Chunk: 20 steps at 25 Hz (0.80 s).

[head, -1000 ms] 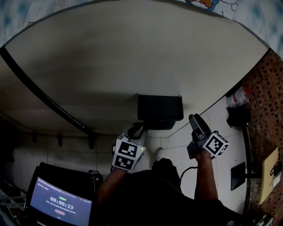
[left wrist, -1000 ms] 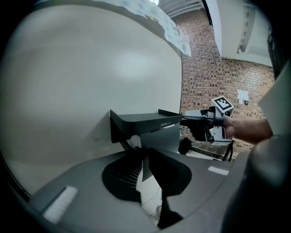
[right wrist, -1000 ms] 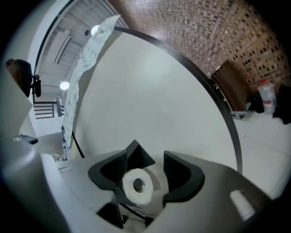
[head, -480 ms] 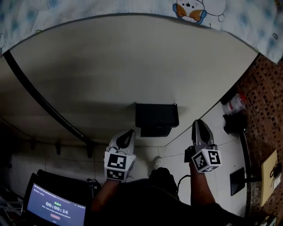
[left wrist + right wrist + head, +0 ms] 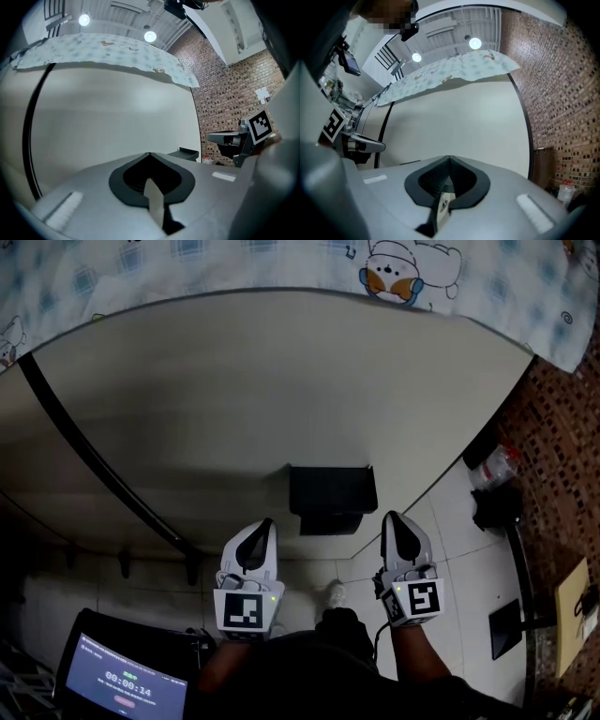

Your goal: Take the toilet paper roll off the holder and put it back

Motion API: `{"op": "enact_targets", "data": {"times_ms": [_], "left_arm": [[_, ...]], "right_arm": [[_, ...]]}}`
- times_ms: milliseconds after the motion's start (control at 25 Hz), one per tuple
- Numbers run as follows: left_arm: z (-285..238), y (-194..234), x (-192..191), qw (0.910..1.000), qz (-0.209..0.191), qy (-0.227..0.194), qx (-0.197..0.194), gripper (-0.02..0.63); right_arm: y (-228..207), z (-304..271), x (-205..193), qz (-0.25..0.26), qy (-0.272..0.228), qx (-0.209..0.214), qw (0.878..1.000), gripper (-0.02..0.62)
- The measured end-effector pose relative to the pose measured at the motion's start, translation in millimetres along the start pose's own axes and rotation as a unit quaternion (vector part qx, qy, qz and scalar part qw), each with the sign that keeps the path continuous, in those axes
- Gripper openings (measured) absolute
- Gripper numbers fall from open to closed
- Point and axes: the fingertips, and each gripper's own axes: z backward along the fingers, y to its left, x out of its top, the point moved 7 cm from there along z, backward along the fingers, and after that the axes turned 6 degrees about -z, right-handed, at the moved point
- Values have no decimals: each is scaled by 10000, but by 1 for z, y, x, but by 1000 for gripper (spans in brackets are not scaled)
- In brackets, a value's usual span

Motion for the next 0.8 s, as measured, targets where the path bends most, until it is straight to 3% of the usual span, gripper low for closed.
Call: {"op": "enact_targets", "data": {"times_ms": [240,800], "left_arm": [[4,-5,-1,10000,-60,-21,-51,18],[5,-5,1,9998,-145,-111,-103,18]], "right_arm": [[22,-2,3,178,-21,119,9998,2],[33,1,1,341,-195,-67,9992,2]]}}
